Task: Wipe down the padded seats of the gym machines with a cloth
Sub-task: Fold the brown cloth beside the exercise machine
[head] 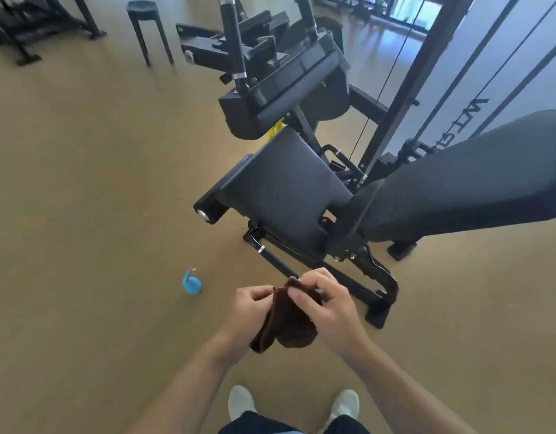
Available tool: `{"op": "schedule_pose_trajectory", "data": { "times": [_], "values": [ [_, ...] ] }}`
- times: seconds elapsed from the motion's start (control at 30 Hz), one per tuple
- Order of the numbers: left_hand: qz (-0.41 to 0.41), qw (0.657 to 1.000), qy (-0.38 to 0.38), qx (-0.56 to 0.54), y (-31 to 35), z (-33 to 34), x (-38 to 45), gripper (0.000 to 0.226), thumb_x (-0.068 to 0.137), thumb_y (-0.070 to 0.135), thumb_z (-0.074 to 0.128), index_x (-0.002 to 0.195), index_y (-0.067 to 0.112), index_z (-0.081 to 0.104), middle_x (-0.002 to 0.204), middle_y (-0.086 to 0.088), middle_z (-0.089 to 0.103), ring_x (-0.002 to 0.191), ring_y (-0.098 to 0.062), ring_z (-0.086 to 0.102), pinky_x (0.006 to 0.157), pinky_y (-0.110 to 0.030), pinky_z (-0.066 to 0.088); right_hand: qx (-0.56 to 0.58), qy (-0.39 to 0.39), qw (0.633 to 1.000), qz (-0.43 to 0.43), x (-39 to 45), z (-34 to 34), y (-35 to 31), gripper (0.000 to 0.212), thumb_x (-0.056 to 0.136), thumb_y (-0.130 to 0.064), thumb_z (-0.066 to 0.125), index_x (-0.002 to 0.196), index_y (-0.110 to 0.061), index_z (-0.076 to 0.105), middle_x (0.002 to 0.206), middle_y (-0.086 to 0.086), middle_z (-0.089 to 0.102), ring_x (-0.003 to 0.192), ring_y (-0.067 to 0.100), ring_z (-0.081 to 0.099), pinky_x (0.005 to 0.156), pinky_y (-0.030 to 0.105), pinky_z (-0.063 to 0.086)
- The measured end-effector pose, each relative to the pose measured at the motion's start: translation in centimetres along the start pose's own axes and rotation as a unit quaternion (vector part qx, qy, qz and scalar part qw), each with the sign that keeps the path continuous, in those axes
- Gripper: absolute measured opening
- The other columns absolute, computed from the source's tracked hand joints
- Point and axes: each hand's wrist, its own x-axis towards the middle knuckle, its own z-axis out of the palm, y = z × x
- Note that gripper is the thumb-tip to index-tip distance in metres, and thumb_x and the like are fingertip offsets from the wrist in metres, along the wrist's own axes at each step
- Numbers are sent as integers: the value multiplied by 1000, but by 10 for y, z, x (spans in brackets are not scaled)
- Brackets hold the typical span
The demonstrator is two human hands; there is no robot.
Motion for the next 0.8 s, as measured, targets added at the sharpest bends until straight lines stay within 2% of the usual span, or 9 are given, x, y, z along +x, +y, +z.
{"op": "schedule_pose_trajectory", "data": {
  "times": [0.07,0.17,0.23,0.33,0.47,0.57,0.63,0.73,0.8],
  "values": [
    [1,998,46,-40,10,-2,-7,23,96,16,64,86,2,79,77,-17,72,76,-27,67,65,-33,56,24,10,1000,-4,5,6,-9,4,91,-22,75,87,-22,74,100,-12,66,101,13,64,82,28,59],
    [-11,985,130,-112,19,-1,-7,23,96,16,65,82,3,78,75,-20,73,68,-31,71,65,-40,62,73,-26,997,7,7,9,-20,6,93,-16,72,91,-12,76,92,2,74,89,22,72,78,34,62],
    [-6,981,156,-116,24,-2,-9,24,96,22,65,80,11,78,77,-18,75,69,-33,74,61,-44,62,81,-55,995,15,6,9,-29,11,95,-16,69,94,-9,78,84,3,77,84,19,74,74,28,61],
    [44,981,167,-88,34,-3,-14,23,98,24,64,83,13,78,73,-12,75,69,-30,74,56,-33,58,104,-95,989,52,8,5,-43,19,100,-18,62,97,-7,78,84,3,79,83,15,75,73,19,58],
    [112,981,155,-6,45,-1,-20,18,99,24,62,94,15,77,79,-1,78,74,-15,75,60,-21,56,108,-100,986,81,15,-2,-54,24,102,-27,60,93,-12,76,86,7,78,87,21,75,80,29,61],
    [139,983,119,34,48,5,-25,19,101,24,59,99,19,77,86,0,78,86,-15,75,72,-25,60,70,-73,993,53,15,-11,-61,21,99,-29,66,88,-16,77,81,8,77,81,25,74,76,34,62],
    [151,983,97,50,49,12,-27,20,102,23,57,100,20,76,87,-1,77,87,-15,74,71,-23,58,56,-68,995,42,15,-20,-67,16,96,-29,70,86,-21,78,80,6,77,81,26,75,77,38,62],
    [155,984,73,39,49,19,-30,21,102,19,56,100,21,76,90,-3,77,90,-16,73,72,-21,56,65,-46,996,27,15,-32,-70,9,93,-25,74,86,-23,79,77,4,75,73,18,71,70,31,59],
    [155,987,44,18,50,25,-32,22,102,15,55,101,19,77,93,-6,77,91,-15,74,73,-21,56,59,-33,998,14,15,-38,-69,5,90,-24,78,85,-22,78,73,12,70,66,13,61,65,27,52]
  ]
}}
